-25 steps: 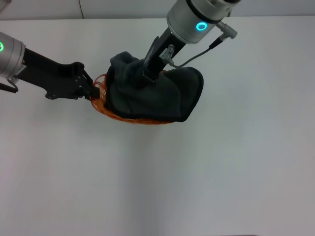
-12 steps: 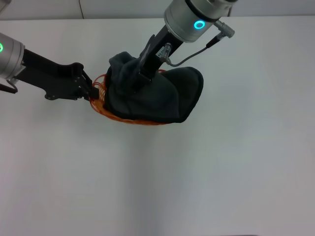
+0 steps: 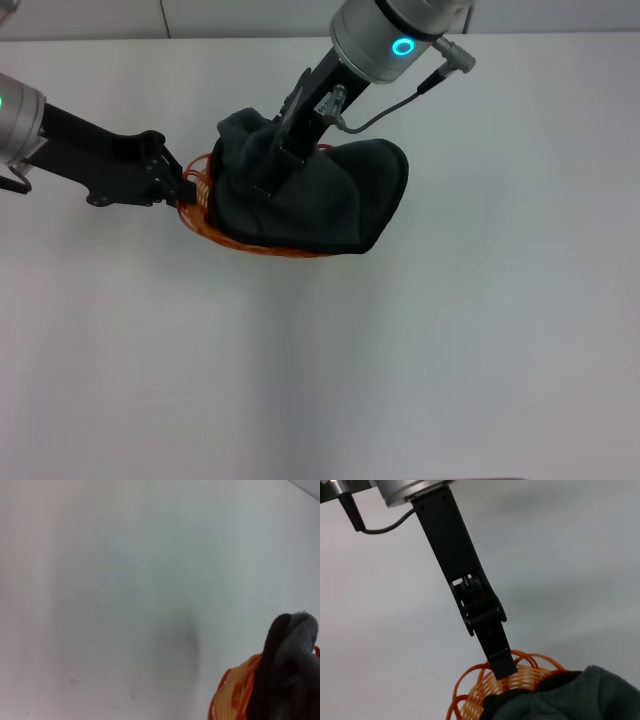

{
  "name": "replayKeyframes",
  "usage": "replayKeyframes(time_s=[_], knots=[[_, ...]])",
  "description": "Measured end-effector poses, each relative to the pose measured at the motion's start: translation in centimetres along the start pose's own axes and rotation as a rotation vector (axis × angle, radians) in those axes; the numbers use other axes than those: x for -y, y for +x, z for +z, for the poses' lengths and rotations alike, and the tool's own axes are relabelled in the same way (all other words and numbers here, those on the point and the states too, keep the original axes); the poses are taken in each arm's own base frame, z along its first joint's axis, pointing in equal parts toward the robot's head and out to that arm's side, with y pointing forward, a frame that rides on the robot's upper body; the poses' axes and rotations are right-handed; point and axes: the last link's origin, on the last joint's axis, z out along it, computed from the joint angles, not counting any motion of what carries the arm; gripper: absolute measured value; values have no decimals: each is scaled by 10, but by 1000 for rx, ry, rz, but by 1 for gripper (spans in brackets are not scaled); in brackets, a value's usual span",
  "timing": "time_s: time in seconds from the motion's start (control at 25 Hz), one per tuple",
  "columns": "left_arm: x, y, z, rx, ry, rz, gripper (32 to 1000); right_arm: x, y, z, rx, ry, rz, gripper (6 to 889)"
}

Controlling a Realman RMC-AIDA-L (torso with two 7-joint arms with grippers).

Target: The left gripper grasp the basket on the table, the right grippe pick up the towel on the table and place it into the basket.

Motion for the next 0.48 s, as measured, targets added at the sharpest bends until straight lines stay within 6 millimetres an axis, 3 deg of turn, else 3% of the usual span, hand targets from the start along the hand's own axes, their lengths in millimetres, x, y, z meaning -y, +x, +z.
replayKeyframes(time_s=[0.48], knots=[[1, 0, 0, -3, 0, -2, 71, -1, -1, -2, -1, 0, -10, 879]])
